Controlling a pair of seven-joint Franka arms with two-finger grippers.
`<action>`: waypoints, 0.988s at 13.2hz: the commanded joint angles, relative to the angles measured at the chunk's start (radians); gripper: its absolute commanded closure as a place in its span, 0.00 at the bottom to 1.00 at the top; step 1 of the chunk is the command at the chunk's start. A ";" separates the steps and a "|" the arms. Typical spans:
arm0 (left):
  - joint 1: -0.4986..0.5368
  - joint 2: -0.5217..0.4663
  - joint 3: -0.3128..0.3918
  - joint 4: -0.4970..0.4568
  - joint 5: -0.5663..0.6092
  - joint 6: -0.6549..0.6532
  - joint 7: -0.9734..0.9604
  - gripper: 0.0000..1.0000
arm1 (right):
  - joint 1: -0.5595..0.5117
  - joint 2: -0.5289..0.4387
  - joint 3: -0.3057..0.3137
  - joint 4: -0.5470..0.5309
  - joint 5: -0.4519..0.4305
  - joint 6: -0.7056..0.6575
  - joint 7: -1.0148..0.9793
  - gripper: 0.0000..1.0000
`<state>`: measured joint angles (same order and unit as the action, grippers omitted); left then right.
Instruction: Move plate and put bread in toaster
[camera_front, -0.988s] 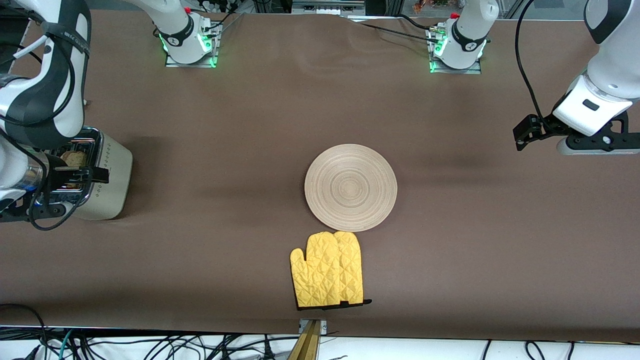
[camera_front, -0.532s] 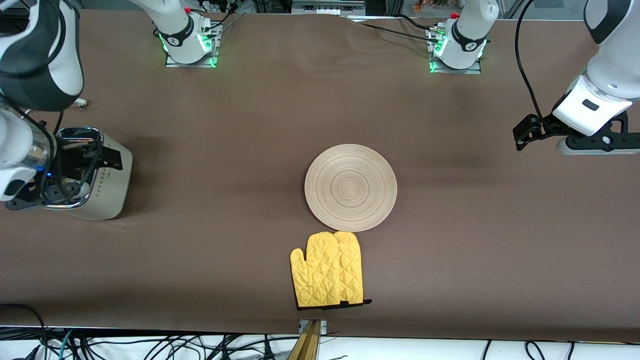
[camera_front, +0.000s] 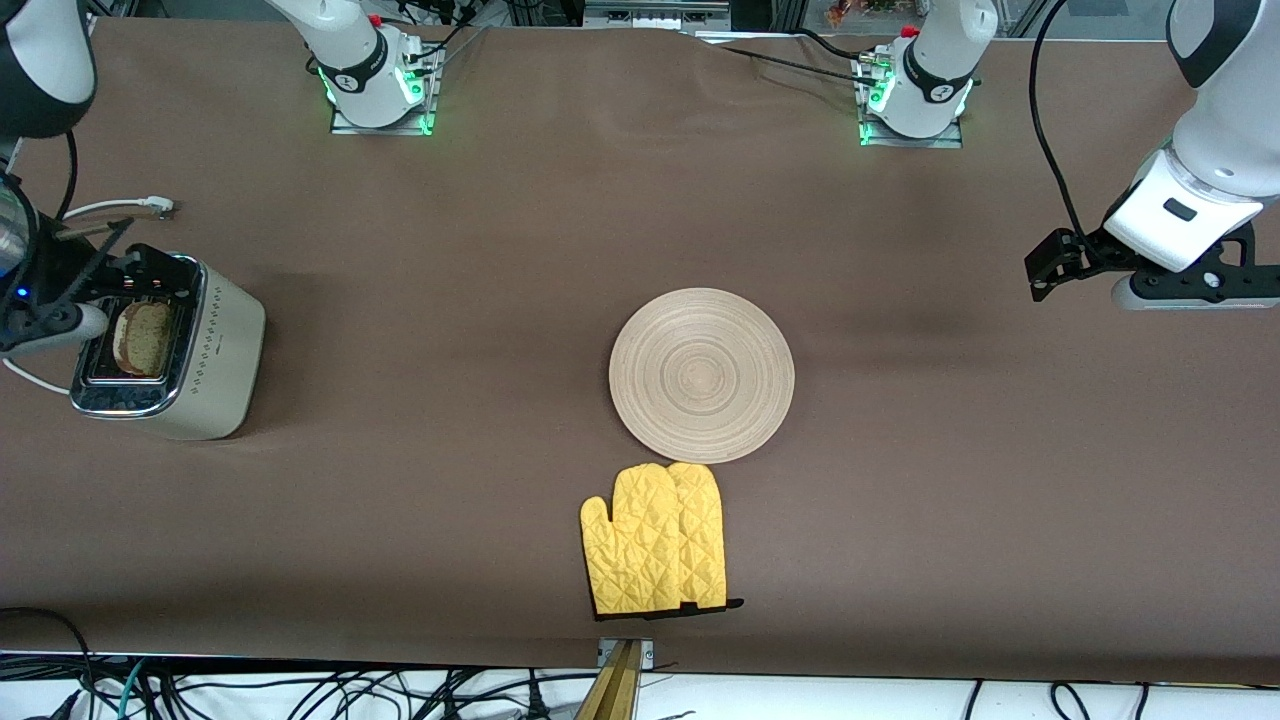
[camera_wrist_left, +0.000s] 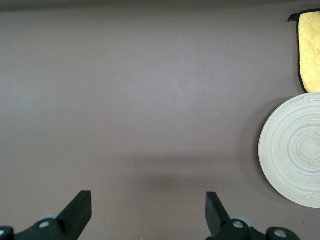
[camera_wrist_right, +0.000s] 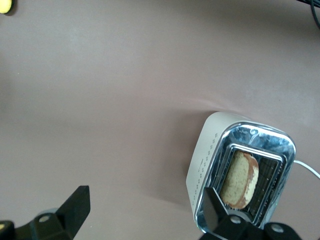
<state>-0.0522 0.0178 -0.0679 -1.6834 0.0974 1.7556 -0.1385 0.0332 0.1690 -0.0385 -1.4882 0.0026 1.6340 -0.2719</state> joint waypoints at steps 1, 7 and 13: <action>-0.003 -0.013 -0.001 0.002 -0.030 -0.005 -0.006 0.00 | -0.067 -0.083 0.074 -0.095 -0.018 0.035 0.016 0.00; -0.005 -0.013 0.000 0.002 -0.030 -0.005 -0.006 0.00 | -0.067 -0.057 0.071 -0.077 -0.016 0.024 0.031 0.00; -0.006 -0.013 0.000 0.002 -0.030 -0.005 -0.006 0.00 | -0.067 -0.037 0.071 -0.052 -0.018 0.023 0.034 0.00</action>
